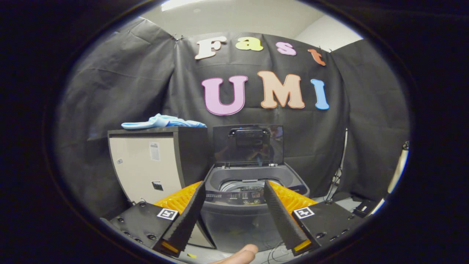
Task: Put the clothes into the washing machine and then close the washing machine lid.
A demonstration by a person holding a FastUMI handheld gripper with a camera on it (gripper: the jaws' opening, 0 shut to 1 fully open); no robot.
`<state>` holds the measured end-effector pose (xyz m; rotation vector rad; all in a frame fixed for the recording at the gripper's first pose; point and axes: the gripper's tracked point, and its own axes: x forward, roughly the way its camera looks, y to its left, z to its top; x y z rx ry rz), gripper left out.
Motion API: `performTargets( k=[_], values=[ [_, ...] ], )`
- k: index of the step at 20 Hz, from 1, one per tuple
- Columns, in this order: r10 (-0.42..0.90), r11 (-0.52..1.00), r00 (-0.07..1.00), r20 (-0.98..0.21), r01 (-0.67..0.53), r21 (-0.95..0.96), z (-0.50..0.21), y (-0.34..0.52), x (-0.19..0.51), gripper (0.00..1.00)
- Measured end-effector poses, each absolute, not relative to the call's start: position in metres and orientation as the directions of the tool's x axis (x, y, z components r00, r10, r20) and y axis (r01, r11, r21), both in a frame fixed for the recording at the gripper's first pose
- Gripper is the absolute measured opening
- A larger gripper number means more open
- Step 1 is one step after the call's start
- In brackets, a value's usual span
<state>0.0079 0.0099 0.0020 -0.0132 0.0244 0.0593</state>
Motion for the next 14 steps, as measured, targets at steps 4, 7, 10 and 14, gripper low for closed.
performTargets(
  k=[4,7,10,14],
  values=[
    [0.004,0.999,1.0,-0.029,-0.005,-0.048,0.004,0.002,0.017,0.99],
    [-0.052,0.999,0.999,-0.004,0.052,-0.015,0.019,0.008,0.03,0.98],
    [-0.056,0.997,0.998,-0.023,0.055,-0.047,0.037,0.037,0.053,0.98],
    [-0.01,0.999,1.0,0.014,0.011,-0.045,0.093,0.089,0.088,0.99]
  ],
)
